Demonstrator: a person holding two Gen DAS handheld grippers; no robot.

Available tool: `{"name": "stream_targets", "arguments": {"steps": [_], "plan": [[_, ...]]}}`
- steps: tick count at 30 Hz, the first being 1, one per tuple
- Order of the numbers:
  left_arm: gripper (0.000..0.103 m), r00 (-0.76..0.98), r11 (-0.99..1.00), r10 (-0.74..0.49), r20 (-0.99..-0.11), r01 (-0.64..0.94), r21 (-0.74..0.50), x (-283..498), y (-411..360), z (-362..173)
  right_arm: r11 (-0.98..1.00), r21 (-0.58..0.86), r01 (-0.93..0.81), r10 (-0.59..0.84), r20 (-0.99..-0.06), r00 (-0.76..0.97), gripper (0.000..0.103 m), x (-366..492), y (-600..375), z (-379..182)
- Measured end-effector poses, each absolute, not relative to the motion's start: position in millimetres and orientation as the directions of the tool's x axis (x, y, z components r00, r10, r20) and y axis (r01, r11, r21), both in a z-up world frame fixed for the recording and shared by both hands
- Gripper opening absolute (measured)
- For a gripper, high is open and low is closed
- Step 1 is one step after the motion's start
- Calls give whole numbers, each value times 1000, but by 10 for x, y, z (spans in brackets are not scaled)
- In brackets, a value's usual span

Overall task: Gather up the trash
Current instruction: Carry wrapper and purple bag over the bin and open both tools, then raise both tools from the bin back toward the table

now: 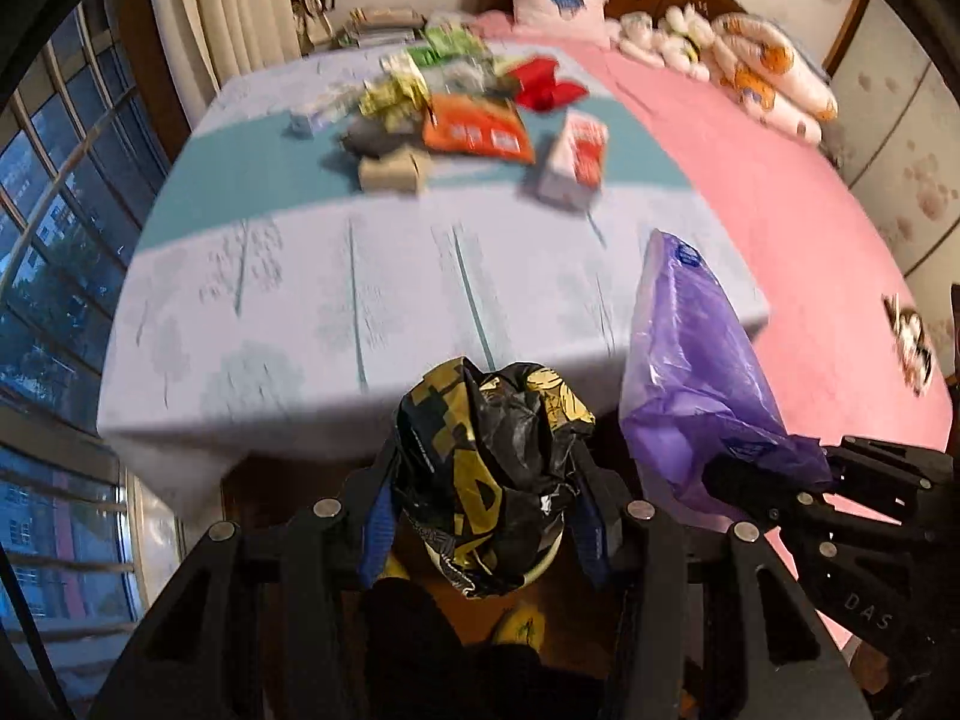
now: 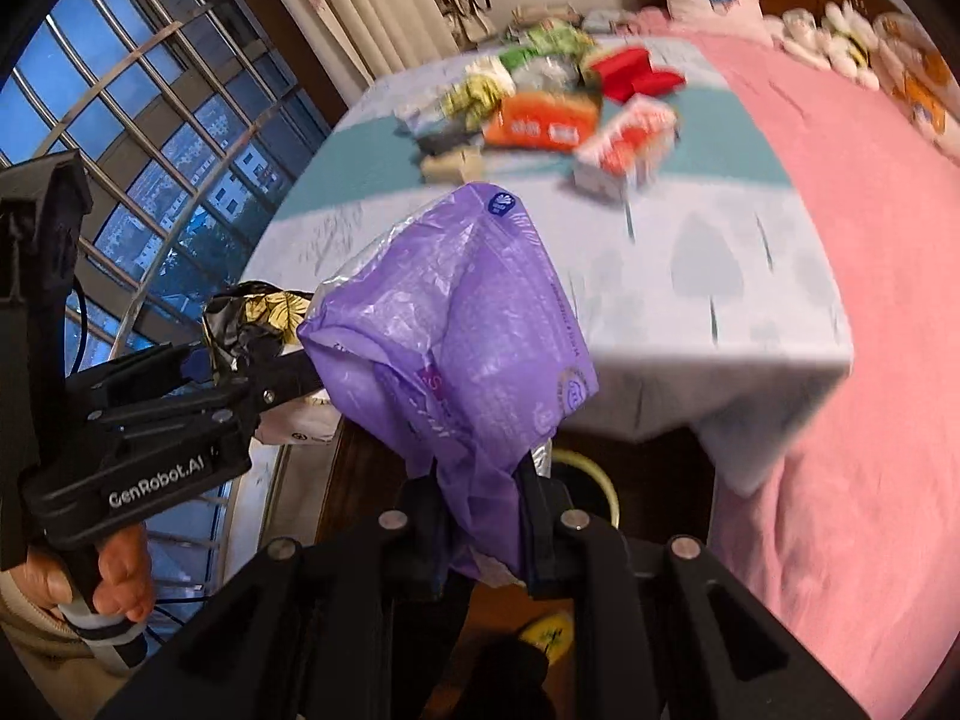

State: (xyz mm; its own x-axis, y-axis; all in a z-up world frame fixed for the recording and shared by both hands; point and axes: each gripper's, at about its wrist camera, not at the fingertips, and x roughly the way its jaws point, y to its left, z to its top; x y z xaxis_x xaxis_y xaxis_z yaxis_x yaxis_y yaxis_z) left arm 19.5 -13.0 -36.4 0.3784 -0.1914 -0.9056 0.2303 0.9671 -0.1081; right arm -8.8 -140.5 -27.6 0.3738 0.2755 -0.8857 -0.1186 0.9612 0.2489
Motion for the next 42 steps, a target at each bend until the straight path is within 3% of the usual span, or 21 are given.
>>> {"name": "stream_targets", "arguments": {"steps": [9,20,28,30,32,34,35,36,42], "plan": [[48,225,955,-154,-962,282,-87,-126,-328,-1226,954,299,28,282,-925,255,17,-435,-1536,-1179],[50,125,949,-119,-985,308,-76,14,-415,-3141,924,280,262,262,-960,100,18,-441,-1586,-3297],[61,112,933,-101,-989,356,-55,119,-525,-4219,891,291,349,276,-957,93,24,-263,-1607,-4554],[67,108,933,-84,-991,357,-40,139,-512,-4365,881,300,366,282,-954,104,32,-226,-1635,-4728],[78,104,937,-70,-992,347,-30,192,-542,-4464,882,287,374,265,-958,109,48,-220,-1676,-4894],[98,98,946,-67,-993,322,-32,239,-483,-4543,880,286,379,264,-958,112,57,-193,-1698,-5001],[99,98,952,-65,-993,306,-32,257,-450,-4558,881,285,377,263,-958,110,67,-165,-1737,-5071],[99,101,953,-66,-993,300,-33,276,-414,-4581,885,281,370,259,-960,110,69,-158,-1725,-5081],[99,163,957,-53,-985,290,-3,299,-322,-4451,914,249,321,215,-967,138,69,-173,-1765,-4968]]}}
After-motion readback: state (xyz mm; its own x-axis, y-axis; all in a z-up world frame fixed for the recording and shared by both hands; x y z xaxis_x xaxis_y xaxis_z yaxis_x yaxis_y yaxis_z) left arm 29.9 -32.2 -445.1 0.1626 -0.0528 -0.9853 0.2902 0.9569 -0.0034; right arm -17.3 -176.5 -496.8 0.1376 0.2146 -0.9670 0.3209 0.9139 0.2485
